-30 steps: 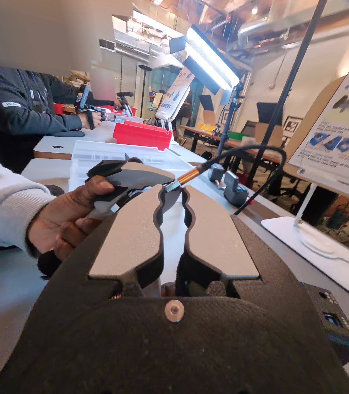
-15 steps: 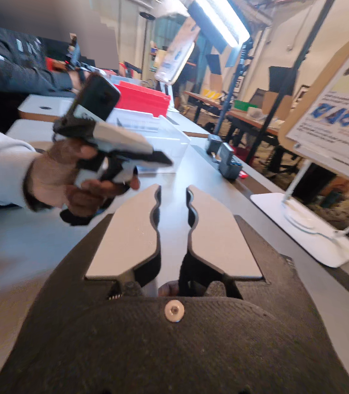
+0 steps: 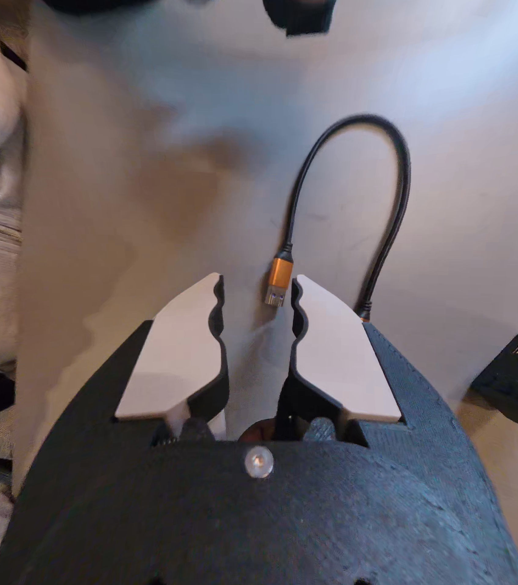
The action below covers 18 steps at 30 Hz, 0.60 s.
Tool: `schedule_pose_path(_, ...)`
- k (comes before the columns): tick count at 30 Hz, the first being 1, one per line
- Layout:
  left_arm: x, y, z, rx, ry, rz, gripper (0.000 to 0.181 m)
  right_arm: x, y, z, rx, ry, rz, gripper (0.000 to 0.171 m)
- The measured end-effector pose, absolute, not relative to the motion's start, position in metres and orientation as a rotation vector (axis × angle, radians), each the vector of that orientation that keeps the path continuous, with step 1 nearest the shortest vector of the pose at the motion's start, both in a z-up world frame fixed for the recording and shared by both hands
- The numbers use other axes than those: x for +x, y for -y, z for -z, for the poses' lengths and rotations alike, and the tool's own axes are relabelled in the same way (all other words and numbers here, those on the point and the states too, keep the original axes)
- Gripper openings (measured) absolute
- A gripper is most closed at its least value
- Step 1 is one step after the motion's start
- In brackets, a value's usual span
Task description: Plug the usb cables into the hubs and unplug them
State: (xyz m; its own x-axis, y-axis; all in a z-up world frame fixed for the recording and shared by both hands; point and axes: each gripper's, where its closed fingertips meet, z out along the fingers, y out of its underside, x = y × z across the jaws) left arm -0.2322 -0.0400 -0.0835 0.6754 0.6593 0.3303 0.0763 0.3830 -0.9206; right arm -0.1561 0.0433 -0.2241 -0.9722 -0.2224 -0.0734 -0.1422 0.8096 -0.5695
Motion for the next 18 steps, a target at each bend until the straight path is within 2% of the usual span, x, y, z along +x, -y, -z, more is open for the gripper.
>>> schedule_pose_path(2, -0.232, 0.038, 0.086, -1.157, 0.759, -0.453, 0.031, -0.161, -0.044, 0.236, -0.328, -2.919, 0.814, 0.037)
schedule_pose_path(4, -0.230, 0.035, 0.086, -1.175, 0.739, -0.448, 0.031, -0.170, -0.041, 0.241, -0.370, -2.990, 0.841, 0.016)
schedule_pose_path(5, -0.228, 0.032, 0.085, -1.196, 0.713, -0.435, 0.032, -0.171, -0.040, 0.240, -0.398, -2.989, 0.873, 0.014)
schedule_pose_path(7, -0.220, 0.019, 0.089, -1.310, 0.610, -0.389, 0.033, -0.176, -0.038, 0.237, -0.366, -2.986, 0.922, 0.013)
schedule_pose_path(10, -0.195, -0.003, 0.106, -1.584, 0.363, -0.356, 0.048, -0.173, -0.028, 0.205, -0.199, -2.753, 1.191, 0.012)
schedule_pose_path(14, -0.171, -0.015, 0.124, -1.843, -0.011, -0.684, 0.053, -0.177, -0.027, 0.145, 0.049, -2.313, 1.498, 0.009)
schedule_pose_path(18, -0.170, -0.023, 0.126, -1.931, -0.197, -1.006, 0.051, -0.177, -0.029, 0.122, 0.149, -2.039, 1.531, 0.006)
